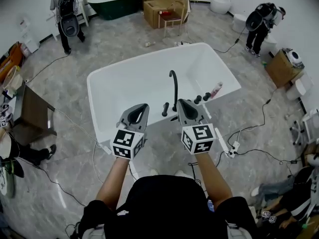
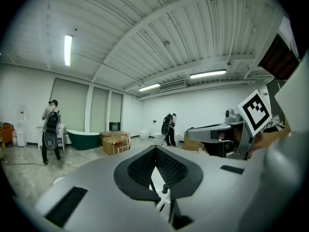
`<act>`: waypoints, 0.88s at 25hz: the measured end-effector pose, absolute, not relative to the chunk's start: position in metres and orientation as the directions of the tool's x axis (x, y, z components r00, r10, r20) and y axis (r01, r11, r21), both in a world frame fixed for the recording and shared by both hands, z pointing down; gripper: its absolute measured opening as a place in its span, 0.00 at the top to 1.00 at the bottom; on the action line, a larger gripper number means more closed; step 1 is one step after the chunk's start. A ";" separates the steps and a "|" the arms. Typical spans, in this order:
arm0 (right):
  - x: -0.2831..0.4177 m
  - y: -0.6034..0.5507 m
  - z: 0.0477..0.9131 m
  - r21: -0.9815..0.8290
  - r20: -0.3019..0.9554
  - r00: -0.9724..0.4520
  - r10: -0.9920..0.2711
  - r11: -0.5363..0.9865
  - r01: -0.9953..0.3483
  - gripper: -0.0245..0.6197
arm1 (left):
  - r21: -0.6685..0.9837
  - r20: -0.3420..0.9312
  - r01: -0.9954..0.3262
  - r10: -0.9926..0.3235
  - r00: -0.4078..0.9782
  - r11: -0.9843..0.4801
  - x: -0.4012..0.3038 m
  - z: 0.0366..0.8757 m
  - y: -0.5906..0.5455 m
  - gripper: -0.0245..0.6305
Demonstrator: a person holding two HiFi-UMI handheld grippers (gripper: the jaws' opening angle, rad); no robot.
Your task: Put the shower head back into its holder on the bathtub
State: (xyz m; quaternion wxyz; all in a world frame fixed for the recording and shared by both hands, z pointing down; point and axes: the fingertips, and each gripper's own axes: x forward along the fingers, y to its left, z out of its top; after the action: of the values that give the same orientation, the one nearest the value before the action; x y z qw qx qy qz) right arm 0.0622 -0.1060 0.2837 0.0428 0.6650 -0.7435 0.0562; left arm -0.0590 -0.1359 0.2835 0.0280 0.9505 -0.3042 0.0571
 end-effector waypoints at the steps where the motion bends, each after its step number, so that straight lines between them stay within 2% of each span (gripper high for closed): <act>1: 0.064 -0.105 0.279 -0.028 0.128 -0.119 -0.985 0.117 -0.993 0.93 | 0.023 0.116 -0.585 -0.580 0.807 -0.810 -0.056 0.279 -0.133 0.94; 9: 0.077 -0.087 0.249 -0.006 0.072 -0.173 -0.982 0.173 -0.985 0.93 | 0.014 0.057 -0.622 -0.621 0.782 -0.783 -0.041 0.250 -0.111 0.94; 22: 0.102 -0.065 0.240 -0.005 0.052 -0.201 -0.978 0.201 -0.980 0.93 | 0.011 0.025 -0.636 -0.636 0.771 -0.771 -0.014 0.234 -0.086 0.94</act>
State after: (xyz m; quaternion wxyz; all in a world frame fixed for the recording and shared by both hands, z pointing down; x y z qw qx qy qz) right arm 0.1017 -0.0647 0.2402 0.0188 0.6320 -0.7745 0.0183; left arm -0.0141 -0.0864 0.2340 0.0095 0.9410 -0.3381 0.0100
